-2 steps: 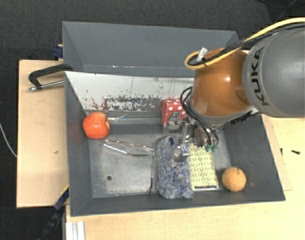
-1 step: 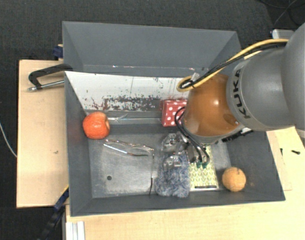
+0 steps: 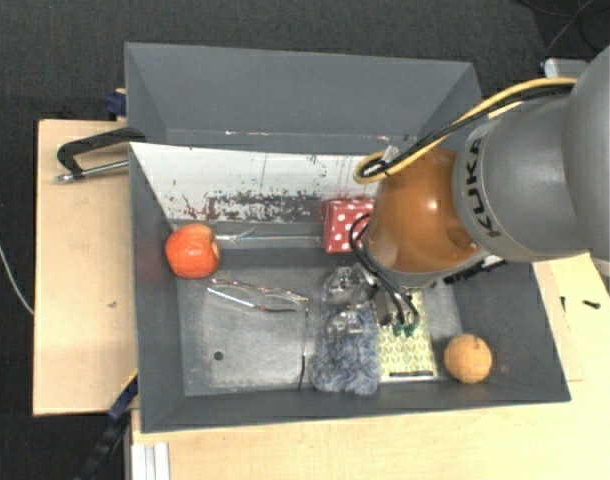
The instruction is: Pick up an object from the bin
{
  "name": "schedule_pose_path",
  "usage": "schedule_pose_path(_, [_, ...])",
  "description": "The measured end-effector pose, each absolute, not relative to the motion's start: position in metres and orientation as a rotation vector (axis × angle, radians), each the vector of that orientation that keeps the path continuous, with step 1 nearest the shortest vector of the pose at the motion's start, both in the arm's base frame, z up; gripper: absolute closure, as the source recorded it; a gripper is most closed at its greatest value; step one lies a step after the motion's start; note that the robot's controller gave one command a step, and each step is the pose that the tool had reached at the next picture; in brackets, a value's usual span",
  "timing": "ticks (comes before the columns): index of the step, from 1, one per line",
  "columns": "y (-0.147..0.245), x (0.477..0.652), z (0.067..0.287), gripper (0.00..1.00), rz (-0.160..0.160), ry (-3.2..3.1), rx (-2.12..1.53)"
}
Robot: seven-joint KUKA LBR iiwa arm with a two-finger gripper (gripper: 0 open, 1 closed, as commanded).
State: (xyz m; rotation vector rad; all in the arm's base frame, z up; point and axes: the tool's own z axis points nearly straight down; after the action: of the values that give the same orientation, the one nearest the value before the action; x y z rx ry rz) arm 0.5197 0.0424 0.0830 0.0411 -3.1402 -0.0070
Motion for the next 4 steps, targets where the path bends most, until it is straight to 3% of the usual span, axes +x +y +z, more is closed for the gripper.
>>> schedule_pose_path(1, [0.034,0.519,0.083,1.00,-0.015,-3.145,0.107])
schedule_pose_path(2, [0.012,0.510,0.263,1.00,0.004,-3.064,0.752])
schedule_pose_path(4, [0.013,0.508,0.259,1.00,-0.002,-3.055,0.752])
